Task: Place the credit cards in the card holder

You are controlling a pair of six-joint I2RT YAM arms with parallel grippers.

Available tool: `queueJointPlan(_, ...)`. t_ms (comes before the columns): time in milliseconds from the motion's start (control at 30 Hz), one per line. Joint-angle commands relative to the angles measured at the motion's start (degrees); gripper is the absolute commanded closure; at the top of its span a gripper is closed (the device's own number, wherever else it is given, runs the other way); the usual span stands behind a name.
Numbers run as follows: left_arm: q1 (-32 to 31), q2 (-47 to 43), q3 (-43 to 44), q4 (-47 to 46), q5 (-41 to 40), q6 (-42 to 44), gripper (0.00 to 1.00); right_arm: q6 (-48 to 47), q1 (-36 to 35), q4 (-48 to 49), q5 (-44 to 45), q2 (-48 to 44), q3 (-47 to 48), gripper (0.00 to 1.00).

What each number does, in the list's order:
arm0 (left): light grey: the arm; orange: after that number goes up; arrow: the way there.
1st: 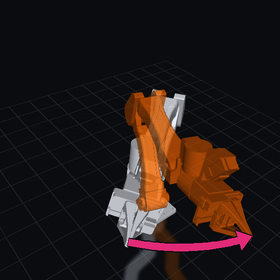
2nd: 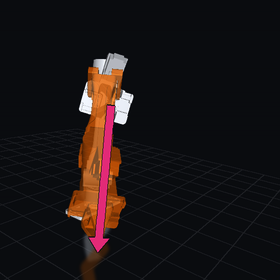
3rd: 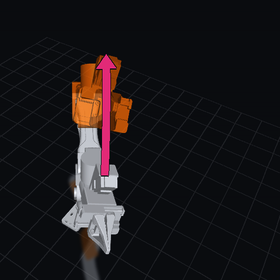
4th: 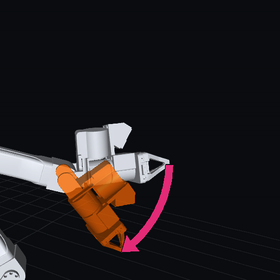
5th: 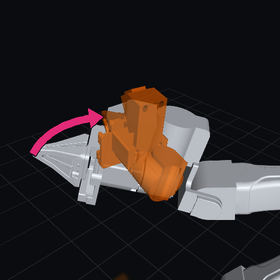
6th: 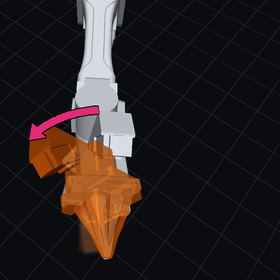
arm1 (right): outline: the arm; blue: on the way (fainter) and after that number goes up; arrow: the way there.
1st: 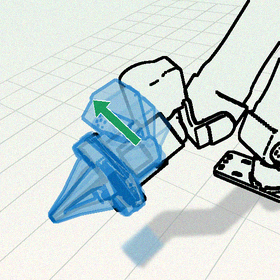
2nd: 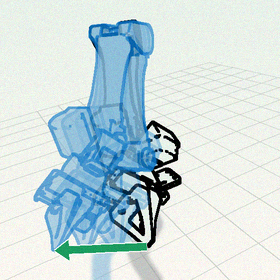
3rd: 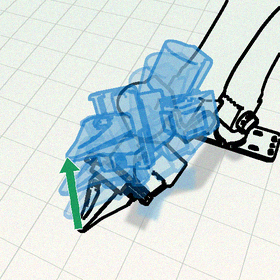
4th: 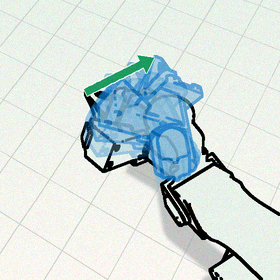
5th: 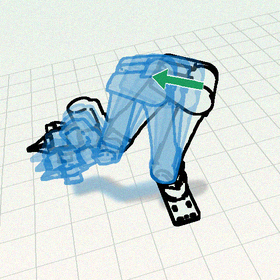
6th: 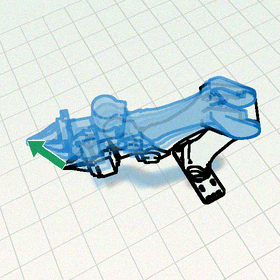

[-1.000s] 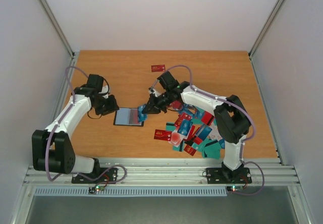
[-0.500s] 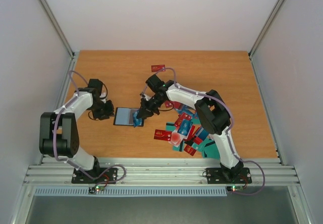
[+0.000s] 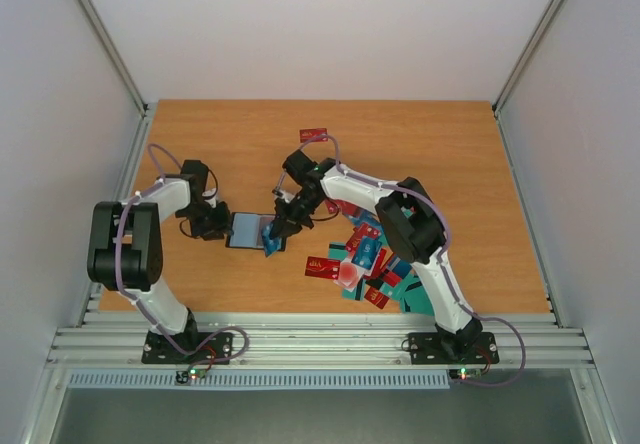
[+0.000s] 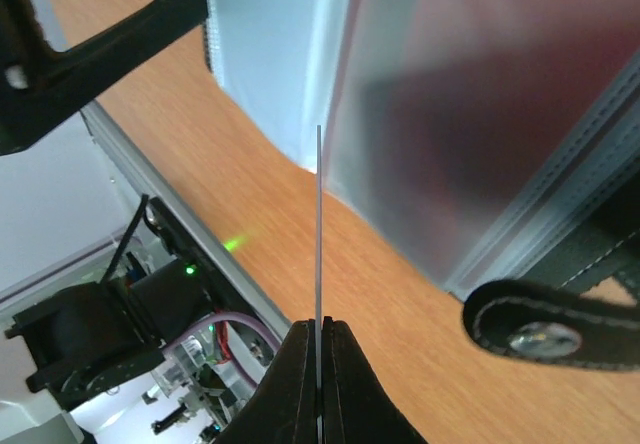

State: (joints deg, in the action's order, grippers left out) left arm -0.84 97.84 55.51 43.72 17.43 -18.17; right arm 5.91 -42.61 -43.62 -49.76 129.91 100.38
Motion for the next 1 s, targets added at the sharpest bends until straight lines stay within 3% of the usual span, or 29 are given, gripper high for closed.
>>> queueJointPlan(0,0.1,2.6,-0.1,-1.9,3.1,1.8,0.72,-3.8,-0.5,-3.3,1.2,2.6,2.6,0.99)
queueJointPlan(300,-3.6,3.1,-0.1,-2.0,5.3,1.7,0.72,-4.5,-0.5,-5.4,3.8,5.6,5.2,0.99)
queueJointPlan(700,-10.1,-4.2,-5.1,-1.8,7.7,-1.3,0.72,-8.0,0.2,-2.8,4.1,-5.9,-12.5,0.99)
queueJointPlan(967,-10.1,-6.7,2.0,2.0,2.2,0.3,0.66,-9.5,1.8,-4.0,0.7,-6.0,-10.3,0.99)
